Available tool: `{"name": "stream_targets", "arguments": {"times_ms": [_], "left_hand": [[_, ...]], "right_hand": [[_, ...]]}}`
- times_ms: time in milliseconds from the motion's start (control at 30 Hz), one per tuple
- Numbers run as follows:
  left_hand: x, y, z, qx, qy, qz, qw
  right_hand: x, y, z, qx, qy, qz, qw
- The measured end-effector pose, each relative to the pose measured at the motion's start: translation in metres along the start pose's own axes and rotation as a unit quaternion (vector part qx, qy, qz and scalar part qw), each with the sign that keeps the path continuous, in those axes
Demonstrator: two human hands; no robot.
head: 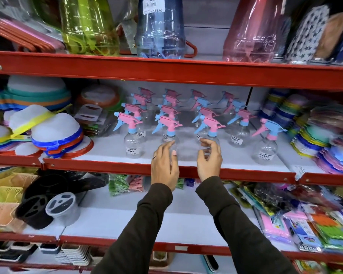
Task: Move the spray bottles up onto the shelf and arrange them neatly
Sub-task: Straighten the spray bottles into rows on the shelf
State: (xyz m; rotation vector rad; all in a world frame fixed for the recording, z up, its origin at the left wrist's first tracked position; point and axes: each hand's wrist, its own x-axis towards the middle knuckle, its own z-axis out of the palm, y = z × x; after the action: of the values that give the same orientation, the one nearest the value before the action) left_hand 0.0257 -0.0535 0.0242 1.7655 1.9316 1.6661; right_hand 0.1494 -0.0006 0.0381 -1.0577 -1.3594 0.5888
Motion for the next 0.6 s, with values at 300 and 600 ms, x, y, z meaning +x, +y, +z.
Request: {"name": "stream_targets", "arguments": {"times_ms": [300,600], "left_hand": [[0.02,0.045,0.065,0.046,-0.189,-0.085,0.977],[0.028,0.046,0.085,0.0,-0.187,-0.124,0.975]], "right_hand": [[0.044,0.025,-0.043,-0.095,-0.092,0.117,0.984],[0.055,0.035,-0.055,-0.096,-0.171,0.119,0.973]]}}
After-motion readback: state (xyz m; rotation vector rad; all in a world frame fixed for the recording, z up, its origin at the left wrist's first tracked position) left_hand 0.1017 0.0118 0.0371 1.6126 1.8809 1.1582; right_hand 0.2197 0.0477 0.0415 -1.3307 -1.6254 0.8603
